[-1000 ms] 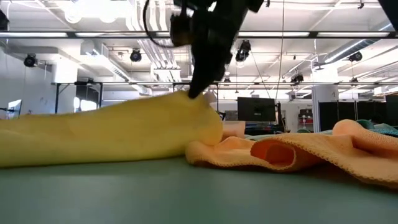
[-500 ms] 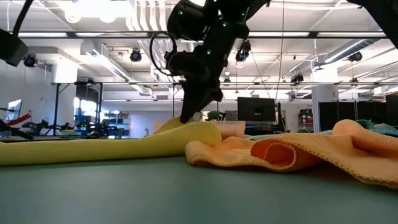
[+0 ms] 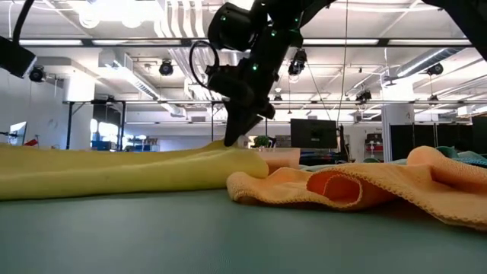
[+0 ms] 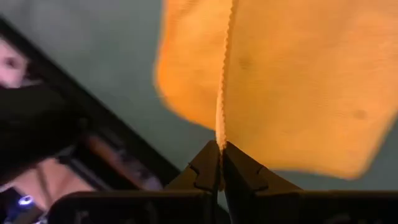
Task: Fold microfiber towels
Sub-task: Fold the yellow towel
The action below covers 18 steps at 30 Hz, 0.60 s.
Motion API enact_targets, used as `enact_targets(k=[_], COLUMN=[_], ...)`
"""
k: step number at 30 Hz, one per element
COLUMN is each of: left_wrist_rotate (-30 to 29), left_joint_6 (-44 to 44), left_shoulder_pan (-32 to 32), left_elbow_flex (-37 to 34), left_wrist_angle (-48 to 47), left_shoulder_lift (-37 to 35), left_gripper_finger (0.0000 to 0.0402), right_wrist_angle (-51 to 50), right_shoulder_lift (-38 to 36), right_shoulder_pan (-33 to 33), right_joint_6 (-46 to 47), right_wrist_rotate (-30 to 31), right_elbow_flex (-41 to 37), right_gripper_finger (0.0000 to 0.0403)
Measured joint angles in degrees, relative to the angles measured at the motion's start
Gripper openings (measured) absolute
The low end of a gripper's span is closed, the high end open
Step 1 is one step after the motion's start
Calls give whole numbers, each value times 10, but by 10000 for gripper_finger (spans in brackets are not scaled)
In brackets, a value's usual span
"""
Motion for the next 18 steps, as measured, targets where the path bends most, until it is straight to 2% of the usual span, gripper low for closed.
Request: enact_targets(k=[18], left_wrist_rotate=[-7], left_joint_6=[-1], left_shoulder_pan=[5], left_elbow_flex=[-41], left_wrist_angle=[-3], left_shoulder_lift=[-7], left_gripper_finger=[1], right_wrist_angle=[85], right_shoulder_lift=[50], right_shoulder_pan=[-24], right_joint_6=[-20], right_wrist_rotate=[0], right_elbow_flex=[0], right_gripper_finger=[8])
